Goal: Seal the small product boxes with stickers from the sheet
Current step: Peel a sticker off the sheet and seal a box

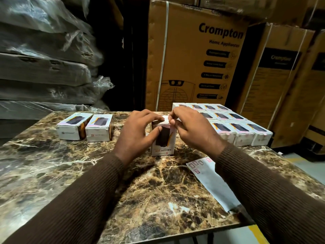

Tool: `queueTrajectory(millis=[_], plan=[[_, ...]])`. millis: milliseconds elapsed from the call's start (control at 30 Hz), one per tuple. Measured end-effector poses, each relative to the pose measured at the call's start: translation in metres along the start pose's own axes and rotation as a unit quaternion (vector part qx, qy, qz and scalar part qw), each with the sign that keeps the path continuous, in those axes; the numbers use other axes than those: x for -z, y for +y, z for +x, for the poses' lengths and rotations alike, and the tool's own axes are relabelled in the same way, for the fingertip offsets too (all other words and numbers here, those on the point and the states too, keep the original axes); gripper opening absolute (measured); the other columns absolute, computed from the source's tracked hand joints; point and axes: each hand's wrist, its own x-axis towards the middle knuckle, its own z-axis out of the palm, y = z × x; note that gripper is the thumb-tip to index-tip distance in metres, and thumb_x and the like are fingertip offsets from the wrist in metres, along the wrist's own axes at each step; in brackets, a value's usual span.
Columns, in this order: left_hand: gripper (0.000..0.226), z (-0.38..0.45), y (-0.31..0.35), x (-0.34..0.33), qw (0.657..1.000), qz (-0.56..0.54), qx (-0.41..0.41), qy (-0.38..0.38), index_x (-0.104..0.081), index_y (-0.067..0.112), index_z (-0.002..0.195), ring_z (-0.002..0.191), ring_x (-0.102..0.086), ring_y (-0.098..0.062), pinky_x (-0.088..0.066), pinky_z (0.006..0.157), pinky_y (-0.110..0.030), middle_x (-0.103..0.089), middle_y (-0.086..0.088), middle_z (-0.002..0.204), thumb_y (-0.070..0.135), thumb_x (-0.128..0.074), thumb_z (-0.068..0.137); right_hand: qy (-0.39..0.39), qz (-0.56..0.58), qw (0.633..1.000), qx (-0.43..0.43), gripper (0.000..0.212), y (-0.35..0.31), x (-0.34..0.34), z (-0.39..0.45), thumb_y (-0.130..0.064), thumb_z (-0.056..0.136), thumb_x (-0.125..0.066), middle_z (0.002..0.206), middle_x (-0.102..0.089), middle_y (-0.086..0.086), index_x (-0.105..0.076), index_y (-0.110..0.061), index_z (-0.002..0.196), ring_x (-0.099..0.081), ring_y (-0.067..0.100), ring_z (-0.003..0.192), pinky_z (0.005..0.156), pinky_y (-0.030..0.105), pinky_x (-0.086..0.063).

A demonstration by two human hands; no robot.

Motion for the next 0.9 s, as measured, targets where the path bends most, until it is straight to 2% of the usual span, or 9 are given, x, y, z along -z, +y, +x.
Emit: queueTrajectory(millis=[167, 367, 500, 600, 700, 900], plan=[[0.025, -0.003, 0.004, -0.003, 1.0, 0.006, 0.006, 0.016, -0.071, 0.025, 0.121, 0.106, -0.049, -0.011, -0.041, 0.087, -0.033, -0.064, 0.013, 0.113, 0.033, -0.066, 0.098, 0.015, -0.044, 0.999, -0.015, 0.007, -0.014, -0.002, -0.001, -0.027, 0.105, -0.05, 0.102, -0.059, -0.006, -0.055, -0.023, 0.102, -0.051, 0.017, 0.097, 0.077, 0.038, -0.045], [0.032, 0.001, 0.007, -0.004, 1.0, 0.005, 0.021, 0.016, -0.07, 0.028, 0.114, 0.099, -0.049, -0.01, -0.043, 0.085, -0.036, -0.061, 0.017, 0.106, 0.05, -0.06, 0.094, 0.016, -0.062, 0.998, -0.021, 0.013, -0.017, -0.006, -0.001, -0.031, 0.103, -0.049, 0.104, -0.059, -0.003, -0.056, -0.021, 0.105, -0.051, 0.019, 0.097, 0.077, 0.039, -0.046], [0.034, 0.001, 0.009, -0.005, 0.999, 0.01, 0.021, 0.023, -0.07, 0.029, 0.111, 0.097, -0.048, -0.01, -0.042, 0.084, -0.036, -0.06, 0.017, 0.103, 0.055, -0.061, 0.091, 0.016, -0.055, 0.998, -0.03, 0.015, -0.019, -0.007, -0.001, -0.033, 0.098, -0.043, 0.102, -0.056, -0.004, -0.053, -0.023, 0.102, -0.049, 0.018, 0.096, 0.074, 0.033, -0.038], [0.03, 0.002, 0.01, -0.008, 0.999, 0.015, 0.021, 0.03, -0.068, 0.03, 0.107, 0.096, -0.048, -0.009, -0.045, 0.085, -0.039, -0.058, 0.019, 0.101, 0.055, -0.06, 0.091, 0.011, -0.05, 0.998, -0.031, 0.004, -0.018, -0.007, -0.001, -0.03, 0.101, -0.049, 0.101, -0.054, -0.007, -0.049, -0.027, 0.1, -0.046, 0.015, 0.096, 0.075, 0.032, -0.037], [0.025, 0.002, 0.008, -0.01, 0.999, 0.013, 0.021, 0.034, -0.066, 0.031, 0.105, 0.094, -0.048, -0.008, -0.047, 0.087, -0.042, -0.056, 0.02, 0.1, 0.052, -0.061, 0.093, 0.006, -0.042, 0.999, -0.03, 0.007, -0.015, -0.007, -0.001, -0.028, 0.103, -0.053, 0.101, -0.053, -0.009, -0.047, -0.03, 0.099, -0.046, 0.013, 0.097, 0.078, 0.033, -0.04], [0.019, 0.003, 0.007, -0.012, 0.999, 0.016, 0.02, 0.036, -0.065, 0.029, 0.105, 0.094, -0.048, -0.007, -0.048, 0.091, -0.043, -0.055, 0.018, 0.1, 0.046, -0.068, 0.096, -0.006, -0.018, 0.999, -0.026, 0.006, -0.006, -0.004, 0.002, -0.031, 0.104, -0.055, 0.102, -0.059, -0.012, -0.059, -0.028, 0.102, -0.051, 0.01, 0.099, 0.079, 0.03, -0.038]])
